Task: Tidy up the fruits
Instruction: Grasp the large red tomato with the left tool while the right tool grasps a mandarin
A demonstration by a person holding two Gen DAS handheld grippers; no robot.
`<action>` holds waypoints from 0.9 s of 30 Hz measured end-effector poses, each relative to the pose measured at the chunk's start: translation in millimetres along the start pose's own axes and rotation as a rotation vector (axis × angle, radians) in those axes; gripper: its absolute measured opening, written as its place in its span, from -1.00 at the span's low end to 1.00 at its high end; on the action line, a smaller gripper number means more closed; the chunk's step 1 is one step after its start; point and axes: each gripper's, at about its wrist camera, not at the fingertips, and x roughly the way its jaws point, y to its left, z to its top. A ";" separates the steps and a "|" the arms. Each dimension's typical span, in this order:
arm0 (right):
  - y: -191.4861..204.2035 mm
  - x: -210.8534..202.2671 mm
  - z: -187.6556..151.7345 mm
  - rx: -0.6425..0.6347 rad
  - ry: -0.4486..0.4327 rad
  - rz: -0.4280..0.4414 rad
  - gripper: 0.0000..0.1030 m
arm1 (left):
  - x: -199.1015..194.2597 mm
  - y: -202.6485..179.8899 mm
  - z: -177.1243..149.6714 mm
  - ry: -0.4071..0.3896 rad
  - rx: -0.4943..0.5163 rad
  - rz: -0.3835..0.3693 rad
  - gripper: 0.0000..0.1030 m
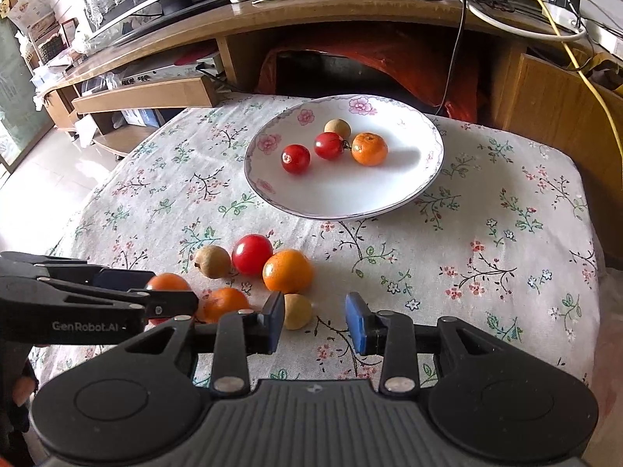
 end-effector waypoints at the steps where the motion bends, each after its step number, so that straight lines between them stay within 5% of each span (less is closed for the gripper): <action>1: 0.6 0.3 -0.3 -0.002 0.002 0.001 -0.34 | 2.1 -1.1 -0.2 0.005 0.002 0.002 0.13; 27: 41.3 16.8 8.0 -0.056 0.052 0.116 -0.33 | -6.1 13.5 -12.0 0.014 0.040 0.029 0.01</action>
